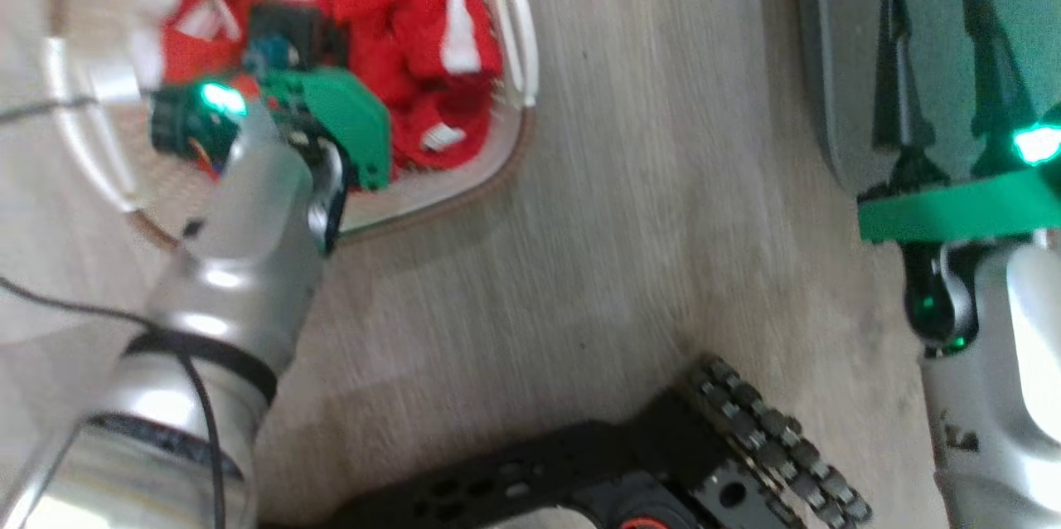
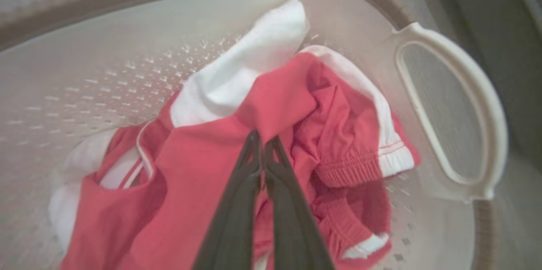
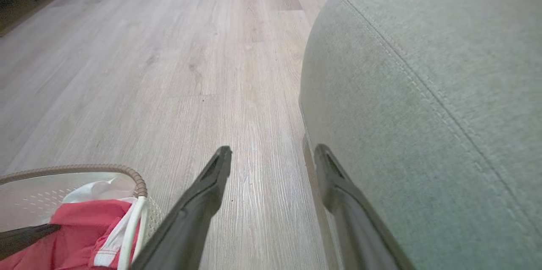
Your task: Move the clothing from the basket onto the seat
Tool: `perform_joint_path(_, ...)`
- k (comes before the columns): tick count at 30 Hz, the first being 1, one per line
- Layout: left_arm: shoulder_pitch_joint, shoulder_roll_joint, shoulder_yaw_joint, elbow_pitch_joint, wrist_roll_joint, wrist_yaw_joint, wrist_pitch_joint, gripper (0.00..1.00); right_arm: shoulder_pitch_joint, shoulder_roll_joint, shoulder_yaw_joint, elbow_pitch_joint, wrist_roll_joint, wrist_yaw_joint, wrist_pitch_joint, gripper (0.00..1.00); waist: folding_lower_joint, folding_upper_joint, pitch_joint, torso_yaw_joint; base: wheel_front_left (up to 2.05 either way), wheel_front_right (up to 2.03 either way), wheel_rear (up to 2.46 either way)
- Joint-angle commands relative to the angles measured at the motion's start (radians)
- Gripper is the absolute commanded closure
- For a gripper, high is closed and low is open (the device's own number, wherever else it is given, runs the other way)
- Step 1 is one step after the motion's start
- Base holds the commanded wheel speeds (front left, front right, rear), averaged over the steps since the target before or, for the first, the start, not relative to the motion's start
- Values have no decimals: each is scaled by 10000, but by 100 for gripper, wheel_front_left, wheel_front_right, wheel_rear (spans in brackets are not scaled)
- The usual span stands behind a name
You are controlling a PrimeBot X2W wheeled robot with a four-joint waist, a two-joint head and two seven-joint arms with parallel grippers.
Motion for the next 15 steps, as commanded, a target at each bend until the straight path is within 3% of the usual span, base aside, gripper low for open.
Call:
perform_joint_path(1,541,55,35,-493,-212,26,-169,100,724,-216,64,-130,-100,-2,-63,0,0,0,-1348,921,0,0,0)
perform_joint_path(7,1886,54,280,-2178,-566,291,-208,100,1415,-354,-21,104,-265,-2,-63,0,0,0,-3096,1665,0,0,0)
perform_joint_path(15,3938,172,1241,-4094,-429,367,-210,100,2279,-376,184,550,-356,-2,-63,0,0,0,-5001,2100,0,0,0)
